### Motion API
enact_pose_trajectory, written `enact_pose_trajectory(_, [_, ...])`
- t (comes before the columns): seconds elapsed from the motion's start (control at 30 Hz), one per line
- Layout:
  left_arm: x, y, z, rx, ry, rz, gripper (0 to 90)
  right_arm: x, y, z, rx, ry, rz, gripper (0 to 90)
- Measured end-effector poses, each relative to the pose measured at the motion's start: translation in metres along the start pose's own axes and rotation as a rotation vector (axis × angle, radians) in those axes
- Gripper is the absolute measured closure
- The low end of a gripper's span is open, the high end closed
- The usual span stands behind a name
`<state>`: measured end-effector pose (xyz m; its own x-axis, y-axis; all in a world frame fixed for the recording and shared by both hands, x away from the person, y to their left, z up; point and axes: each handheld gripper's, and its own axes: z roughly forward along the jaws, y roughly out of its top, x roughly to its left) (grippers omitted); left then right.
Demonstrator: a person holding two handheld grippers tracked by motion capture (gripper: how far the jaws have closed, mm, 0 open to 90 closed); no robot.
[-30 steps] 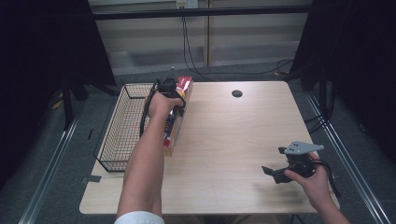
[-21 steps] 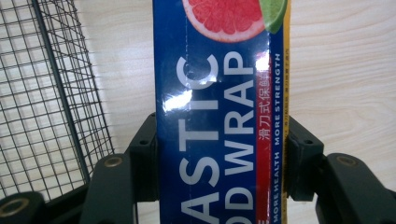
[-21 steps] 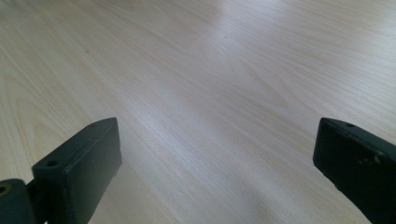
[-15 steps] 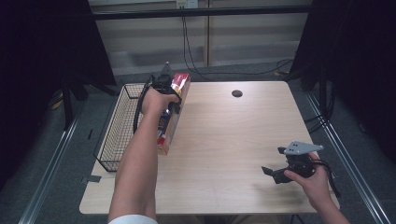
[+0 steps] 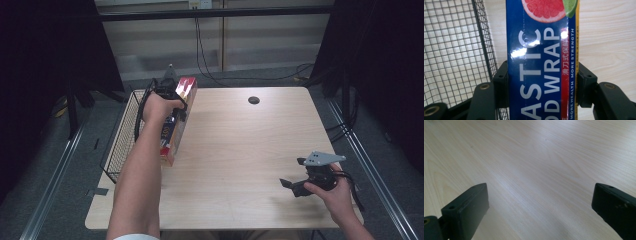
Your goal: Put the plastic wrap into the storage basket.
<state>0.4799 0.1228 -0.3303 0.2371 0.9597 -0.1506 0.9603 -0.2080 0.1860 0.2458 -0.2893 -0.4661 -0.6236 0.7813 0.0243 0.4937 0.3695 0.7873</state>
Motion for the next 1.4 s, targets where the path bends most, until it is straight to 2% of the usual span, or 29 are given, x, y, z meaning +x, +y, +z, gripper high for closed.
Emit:
enact_pose_trajectory(0.67, [0.023, -0.010, -0.018, 0.001, 0.023, -0.043, 43.6, 0.000, 0.000, 0.001, -0.002, 0.010, 0.000, 0.8])
enact_pose_trajectory(1.1, [0.033, -0.015, -0.022, 0.005, 0.022, -0.072, 43.6, 0.001, 0.001, 0.000, -0.003, 0.012, -0.003, 0.8])
enact_pose_trajectory(1.4, [0.039, -0.020, -0.025, 0.005, 0.040, -0.097, 43.6, 0.001, 0.001, 0.001, -0.003, 0.016, -0.003, 0.8])
